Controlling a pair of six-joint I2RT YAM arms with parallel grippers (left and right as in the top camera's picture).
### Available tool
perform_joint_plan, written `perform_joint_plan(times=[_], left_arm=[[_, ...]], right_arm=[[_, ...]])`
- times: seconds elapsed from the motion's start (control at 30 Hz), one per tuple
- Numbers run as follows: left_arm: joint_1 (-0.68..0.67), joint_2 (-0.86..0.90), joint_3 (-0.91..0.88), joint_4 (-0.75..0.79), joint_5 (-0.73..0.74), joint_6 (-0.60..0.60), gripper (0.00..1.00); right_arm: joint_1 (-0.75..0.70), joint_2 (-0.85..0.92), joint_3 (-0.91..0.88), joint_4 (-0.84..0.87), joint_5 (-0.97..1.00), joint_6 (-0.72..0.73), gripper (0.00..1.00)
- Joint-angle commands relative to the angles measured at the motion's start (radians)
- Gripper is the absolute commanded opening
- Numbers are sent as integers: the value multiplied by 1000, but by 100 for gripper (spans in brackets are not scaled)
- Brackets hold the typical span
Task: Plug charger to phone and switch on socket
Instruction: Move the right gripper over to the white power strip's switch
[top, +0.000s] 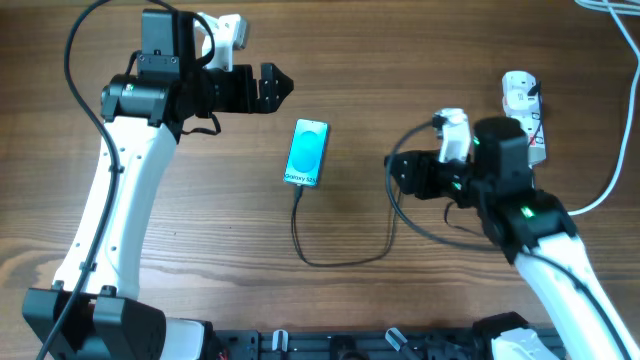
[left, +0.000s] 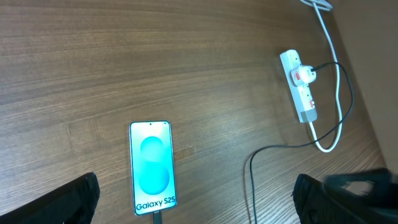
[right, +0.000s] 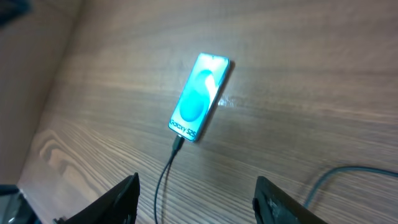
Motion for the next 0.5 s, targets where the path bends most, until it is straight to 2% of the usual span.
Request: perform_joint_plan(times=[0.0,0.13,0.27,0.37,0.47], left_arm=[[6,-5,13,2,-1,1,100],[6,-5,13,2,-1,1,100],[6,-5,13,2,-1,1,100],[6,-5,13,2,-1,1,100],[6,-5,13,2,-1,1,100]], right_arm=[[3,-158,20,-48,108,-7,57],[-41,-223,188,-348,253,12,40],[-173,-157,452,-547,365,-15,4],[-353,-63,571,-597,348,-55,4],[-564,78,573,-594,181,-146,4]])
